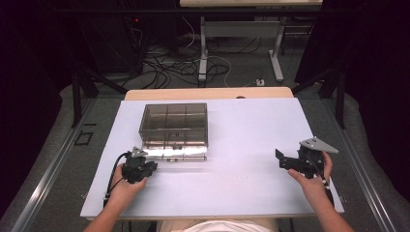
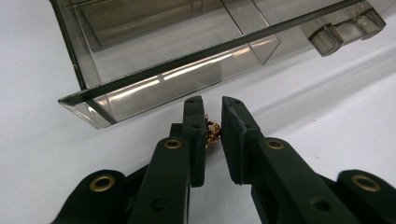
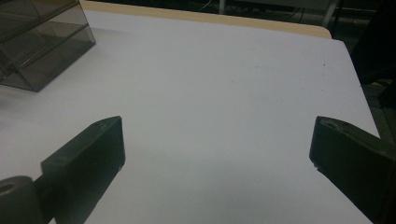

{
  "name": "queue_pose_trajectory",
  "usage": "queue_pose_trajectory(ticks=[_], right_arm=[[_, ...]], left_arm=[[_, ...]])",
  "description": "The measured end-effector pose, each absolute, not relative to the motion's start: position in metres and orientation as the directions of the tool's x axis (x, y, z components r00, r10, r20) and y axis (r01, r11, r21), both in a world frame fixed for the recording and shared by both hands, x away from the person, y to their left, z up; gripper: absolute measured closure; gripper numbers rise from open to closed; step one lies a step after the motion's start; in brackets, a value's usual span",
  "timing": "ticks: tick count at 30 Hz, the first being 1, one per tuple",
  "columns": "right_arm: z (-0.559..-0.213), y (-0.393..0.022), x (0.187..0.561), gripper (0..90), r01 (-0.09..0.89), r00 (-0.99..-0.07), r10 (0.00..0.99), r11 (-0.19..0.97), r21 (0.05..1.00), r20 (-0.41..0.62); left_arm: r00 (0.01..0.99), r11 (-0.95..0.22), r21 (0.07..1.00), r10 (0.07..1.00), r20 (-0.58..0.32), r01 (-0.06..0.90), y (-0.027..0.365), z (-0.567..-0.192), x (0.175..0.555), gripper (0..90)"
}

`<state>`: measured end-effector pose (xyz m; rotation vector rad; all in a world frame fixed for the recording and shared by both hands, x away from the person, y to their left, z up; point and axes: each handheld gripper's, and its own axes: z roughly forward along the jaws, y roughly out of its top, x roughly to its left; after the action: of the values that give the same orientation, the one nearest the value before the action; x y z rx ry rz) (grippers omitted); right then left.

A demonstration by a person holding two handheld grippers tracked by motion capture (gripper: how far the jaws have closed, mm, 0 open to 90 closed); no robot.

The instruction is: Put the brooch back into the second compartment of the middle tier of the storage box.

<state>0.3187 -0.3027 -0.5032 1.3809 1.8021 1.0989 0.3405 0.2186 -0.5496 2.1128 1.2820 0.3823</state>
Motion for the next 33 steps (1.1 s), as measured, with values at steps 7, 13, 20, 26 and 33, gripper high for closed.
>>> queue_pose_trajectory(ticks=[7,13,20,26,33], right_arm=[[-0.5031,-0.3027,0.3186,3.1,0.456,-0.271,0.962,0.113,0.883,0.017],[-0.5032,-0.3029,0.3186,3.1,0.457,-0.272,0.962,0.114,0.882,0.017],[-0.5032,-0.3032,0.3186,3.1,0.456,-0.273,0.962,0.116,0.883,0.015],[-0.5032,-0.3031,0.3186,3.1,0.456,-0.274,0.962,0.115,0.883,0.016],[-0.5027,-0.3028,0.3180,3.1,0.459,-0.269,0.963,0.114,0.881,0.016]], left_arm=[[0.475,-0.308,0.639,0.874,-0.102,0.705,0.2187,-0.5484,0.3399,80.7],[0.470,-0.307,0.632,0.876,-0.104,0.711,0.2197,-0.5465,0.3396,81.0],[0.457,-0.280,0.635,0.880,-0.130,0.720,0.2203,-0.5450,0.3387,81.0],[0.451,-0.266,0.638,0.881,-0.145,0.723,0.2206,-0.5433,0.3380,81.0],[0.443,-0.244,0.645,0.881,-0.164,0.724,0.2218,-0.5401,0.3368,81.0]])
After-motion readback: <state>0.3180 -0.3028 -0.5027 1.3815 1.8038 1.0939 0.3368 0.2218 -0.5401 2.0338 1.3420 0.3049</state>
